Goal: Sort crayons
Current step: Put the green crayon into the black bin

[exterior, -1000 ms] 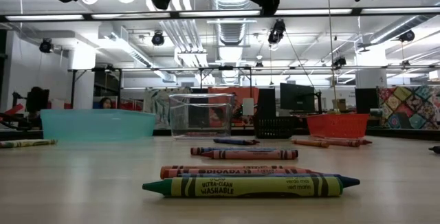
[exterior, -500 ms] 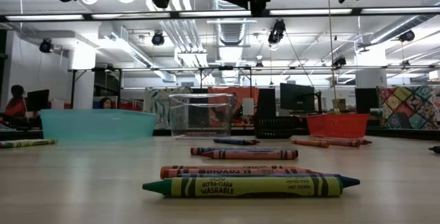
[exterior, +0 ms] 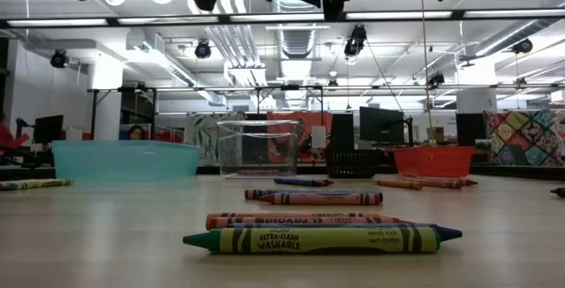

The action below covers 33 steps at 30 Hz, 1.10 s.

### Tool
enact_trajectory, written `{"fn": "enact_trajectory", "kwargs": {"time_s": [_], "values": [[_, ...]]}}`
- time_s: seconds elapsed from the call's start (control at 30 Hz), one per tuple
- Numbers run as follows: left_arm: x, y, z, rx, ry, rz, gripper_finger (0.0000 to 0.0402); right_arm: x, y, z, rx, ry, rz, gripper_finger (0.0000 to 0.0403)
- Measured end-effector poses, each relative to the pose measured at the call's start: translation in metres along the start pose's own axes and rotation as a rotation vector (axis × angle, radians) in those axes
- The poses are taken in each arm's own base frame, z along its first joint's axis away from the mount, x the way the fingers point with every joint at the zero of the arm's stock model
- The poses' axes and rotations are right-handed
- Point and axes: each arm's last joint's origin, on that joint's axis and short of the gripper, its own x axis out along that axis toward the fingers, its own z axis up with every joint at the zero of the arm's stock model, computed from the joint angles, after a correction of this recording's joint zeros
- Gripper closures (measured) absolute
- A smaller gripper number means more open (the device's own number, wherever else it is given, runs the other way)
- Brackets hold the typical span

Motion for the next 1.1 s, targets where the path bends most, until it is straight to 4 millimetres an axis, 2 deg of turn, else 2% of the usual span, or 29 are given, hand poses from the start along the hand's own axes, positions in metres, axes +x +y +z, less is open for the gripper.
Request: {"fn": "enact_trajectory", "kwargs": {"time_s": [0.17,0.3,0.4,0.53,0.67,0.8,0.93,1.1], "values": [[-0.007,0.004,0.009,0.013,0.035,0.021,0.0277,-0.005,-0.005,0.004,0.027,0.045,-0.004,0.0386],[-0.018,0.009,0.017,0.032,0.098,0.070,0.0259,-0.015,-0.023,0.007,0.097,0.157,-0.046,0.0387],[-0.026,0.014,0.023,0.032,0.129,0.085,0.0254,-0.025,-0.045,0.009,0.175,0.247,-0.112,0.0387],[-0.033,0.019,0.030,0.012,0.143,0.122,0.0253,-0.038,-0.084,0.006,0.319,0.353,-0.269,0.0387],[-0.035,0.020,0.034,0.002,0.131,0.142,0.0253,-0.046,-0.126,-0.003,0.497,0.395,-0.433,0.0387],[-0.035,0.020,0.033,0.003,0.133,0.147,0.0253,-0.051,-0.160,-0.016,0.578,0.440,-0.514,0.0387],[-0.034,0.019,0.030,0.008,0.144,0.149,0.0253,-0.052,-0.185,-0.033,0.630,0.484,-0.550,0.0387],[-0.032,0.019,0.028,0.012,0.150,0.152,0.0253,-0.039,-0.202,-0.047,0.659,0.567,-0.564,0.0387]]}}
